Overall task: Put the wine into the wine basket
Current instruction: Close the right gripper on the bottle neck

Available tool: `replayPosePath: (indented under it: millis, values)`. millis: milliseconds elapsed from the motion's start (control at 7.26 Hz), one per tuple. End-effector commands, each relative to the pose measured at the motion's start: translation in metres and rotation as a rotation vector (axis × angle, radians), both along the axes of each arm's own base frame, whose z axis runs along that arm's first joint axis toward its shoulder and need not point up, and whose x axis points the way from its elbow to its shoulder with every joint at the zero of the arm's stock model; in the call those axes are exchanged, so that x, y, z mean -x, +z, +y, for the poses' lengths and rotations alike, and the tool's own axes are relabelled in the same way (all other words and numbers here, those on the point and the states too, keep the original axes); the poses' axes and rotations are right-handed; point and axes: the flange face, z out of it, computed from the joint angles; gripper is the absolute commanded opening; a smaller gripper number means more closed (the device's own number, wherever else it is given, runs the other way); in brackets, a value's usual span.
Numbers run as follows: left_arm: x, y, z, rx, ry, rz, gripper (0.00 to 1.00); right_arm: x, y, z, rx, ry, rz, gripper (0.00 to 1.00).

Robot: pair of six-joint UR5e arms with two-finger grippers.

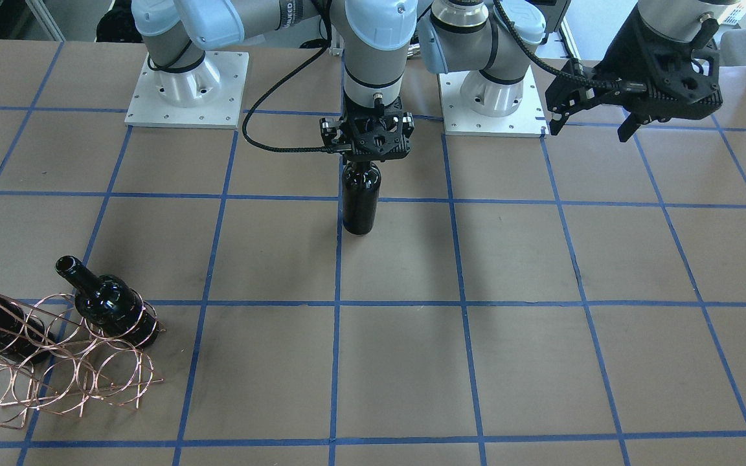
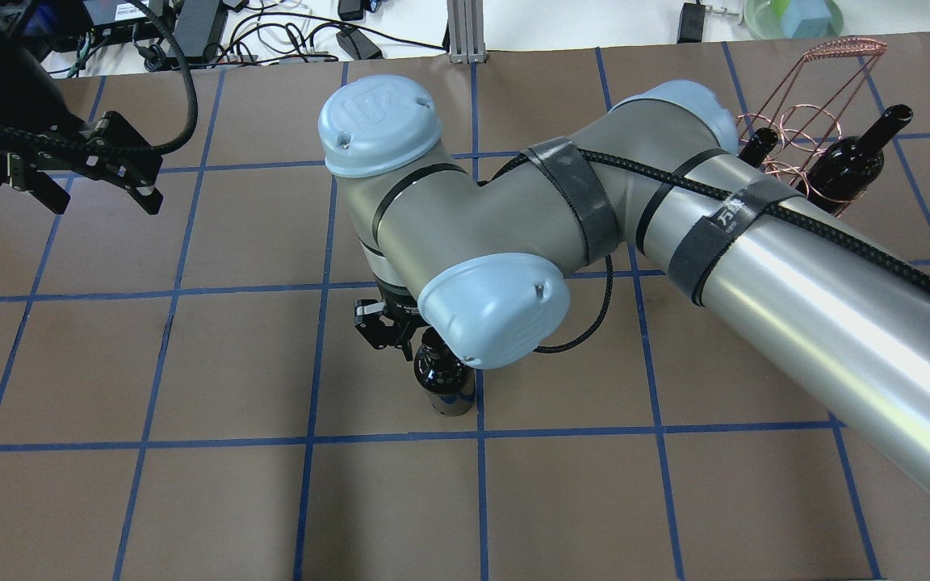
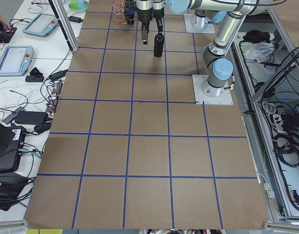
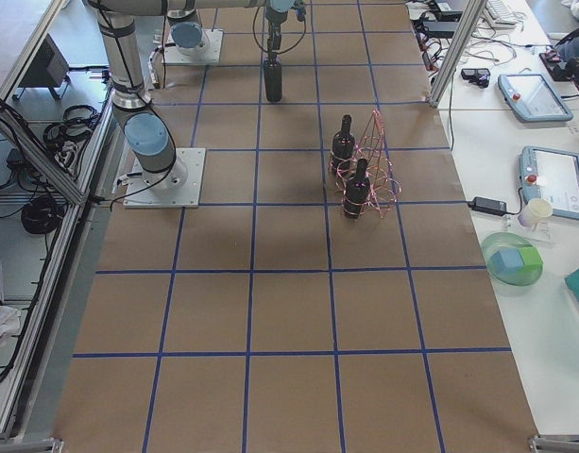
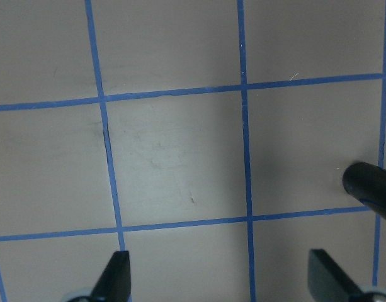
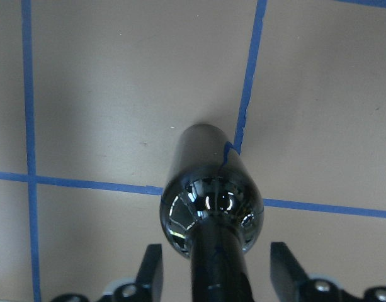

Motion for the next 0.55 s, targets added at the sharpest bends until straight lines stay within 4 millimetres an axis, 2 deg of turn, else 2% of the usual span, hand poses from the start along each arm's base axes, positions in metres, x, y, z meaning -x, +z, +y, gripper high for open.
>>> replayPosePath:
  millis: [0, 138, 276, 413]
  values:
    - [0.0, 0.0, 0.0, 0.0, -0.001, 0.0, 1.0, -0.003, 0.004, -0.001, -0.004, -0.007, -0.029, 0.11]
    - [0.0, 0.0, 0.0, 0.0, -0.001, 0.0, 1.0, -0.003, 0.005, -0.002, 0.0, -0.004, -0.034, 0.0]
    - [0.0, 0.0, 0.0, 0.0, -0.001, 0.0, 1.0, -0.001, 0.005, -0.004, 0.0, -0.004, -0.032, 0.0]
    - [0.0, 0.0, 0.0, 0.0, 0.001, 0.0, 1.0, 0.013, 0.015, -0.016, 0.012, -0.029, -0.034, 0.0]
